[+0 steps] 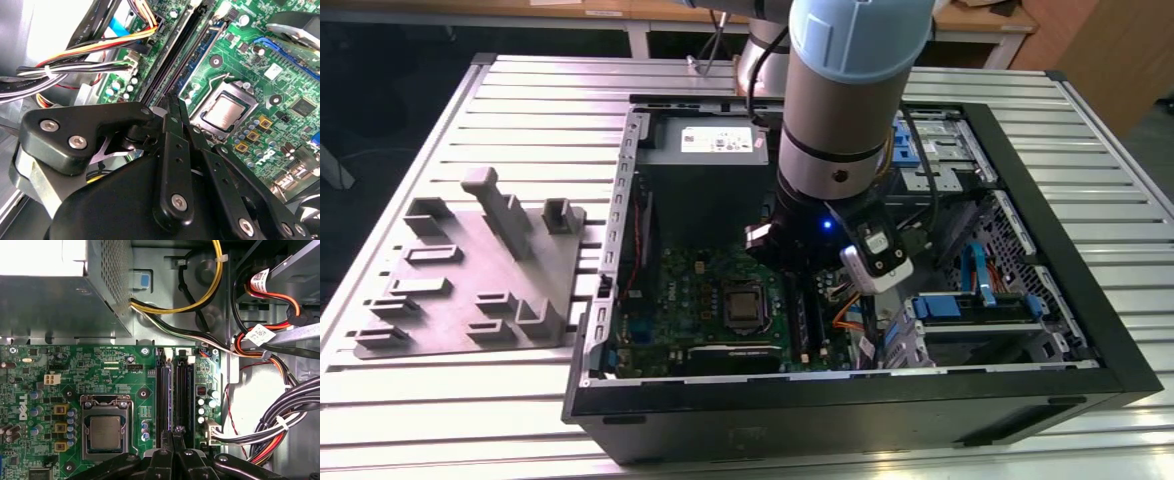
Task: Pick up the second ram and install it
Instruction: 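Insert the second ram into the second slot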
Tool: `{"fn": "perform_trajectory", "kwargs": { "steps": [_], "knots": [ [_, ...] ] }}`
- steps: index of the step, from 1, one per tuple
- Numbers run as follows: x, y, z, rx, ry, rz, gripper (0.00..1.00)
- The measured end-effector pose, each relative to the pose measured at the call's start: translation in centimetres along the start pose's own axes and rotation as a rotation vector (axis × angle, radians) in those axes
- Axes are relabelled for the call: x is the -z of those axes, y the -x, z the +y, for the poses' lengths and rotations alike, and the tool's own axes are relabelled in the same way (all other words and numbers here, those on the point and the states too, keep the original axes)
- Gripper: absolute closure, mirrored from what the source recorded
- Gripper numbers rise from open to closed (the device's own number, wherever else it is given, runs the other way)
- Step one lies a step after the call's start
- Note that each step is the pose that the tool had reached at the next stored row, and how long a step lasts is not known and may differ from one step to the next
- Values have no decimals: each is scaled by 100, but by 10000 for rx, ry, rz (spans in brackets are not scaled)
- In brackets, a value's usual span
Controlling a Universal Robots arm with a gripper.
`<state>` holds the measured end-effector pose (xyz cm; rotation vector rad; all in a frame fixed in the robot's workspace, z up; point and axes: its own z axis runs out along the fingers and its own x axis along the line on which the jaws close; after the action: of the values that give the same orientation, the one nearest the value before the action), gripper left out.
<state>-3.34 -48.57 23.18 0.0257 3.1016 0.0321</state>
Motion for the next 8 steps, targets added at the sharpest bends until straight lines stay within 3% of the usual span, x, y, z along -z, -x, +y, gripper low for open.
{"fn": "perform_trajectory", "kwargs": {
  "steps": [8],
  "knots": [
    [39, 1, 0, 1, -2, -4, 89]
  ]
}}
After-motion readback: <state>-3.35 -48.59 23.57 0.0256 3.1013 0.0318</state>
